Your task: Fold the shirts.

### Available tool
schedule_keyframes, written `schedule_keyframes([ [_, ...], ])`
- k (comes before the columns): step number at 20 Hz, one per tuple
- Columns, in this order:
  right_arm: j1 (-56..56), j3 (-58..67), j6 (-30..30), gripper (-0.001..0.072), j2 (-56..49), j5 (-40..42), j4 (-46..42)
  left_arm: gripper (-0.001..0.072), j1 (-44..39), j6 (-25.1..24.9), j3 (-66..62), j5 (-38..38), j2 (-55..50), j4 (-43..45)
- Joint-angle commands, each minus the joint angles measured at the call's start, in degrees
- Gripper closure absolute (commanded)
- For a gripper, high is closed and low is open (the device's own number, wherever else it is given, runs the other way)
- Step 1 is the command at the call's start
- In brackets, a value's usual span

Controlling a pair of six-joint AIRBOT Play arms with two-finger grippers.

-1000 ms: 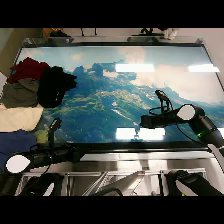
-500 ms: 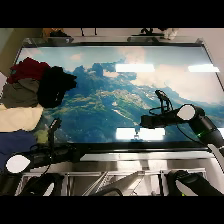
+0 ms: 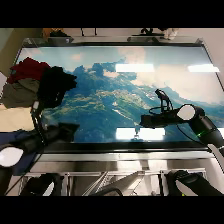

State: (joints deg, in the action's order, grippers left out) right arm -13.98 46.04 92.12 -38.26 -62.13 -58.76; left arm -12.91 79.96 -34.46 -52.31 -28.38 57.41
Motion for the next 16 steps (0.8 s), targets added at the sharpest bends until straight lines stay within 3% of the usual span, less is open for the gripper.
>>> schedule_keyframes([
  [1,-0.04,-0.02,0.02,0.0687,-0.37,3.69,0.00,0.0407,9.22,0.35,-11.69,1.49,-12.96,16.85],
  [2,-0.04,-0.02,0.02,0.0681,-0.79,5.33,-0.17,0.0010,13.92,0.26,-16.04,1.44,-19.19,16.33],
  [3,-0.02,-0.02,0.02,0.0533,-1.29,6.67,-0.26,0.0004,18.53,0.35,-20.59,0.90,-25.59,15.96],
  [4,0.04,-0.02,0.02,0.0209,-1.90,7.61,-0.48,0.0003,22.25,0.20,-24.70,0.20,-31.47,16.04],
  [5,0.07,-0.02,0.02,0.0014,-2.67,8.41,-0.63,0.0004,25.55,0.20,-28.61,-0.35,-37.18,15.93],
  [10,0.09,-0.02,0.04,0.0014,-7.41,10.95,-0.63,0.0004,31.67,-0.04,-42.34,-1.07,-62.62,10.84],
  [16,0.07,0.00,0.04,0.0014,-10.10,10.80,-0.42,0.0004,29.20,-0.02,-55.36,-1.75,-79.45,10.60],
])
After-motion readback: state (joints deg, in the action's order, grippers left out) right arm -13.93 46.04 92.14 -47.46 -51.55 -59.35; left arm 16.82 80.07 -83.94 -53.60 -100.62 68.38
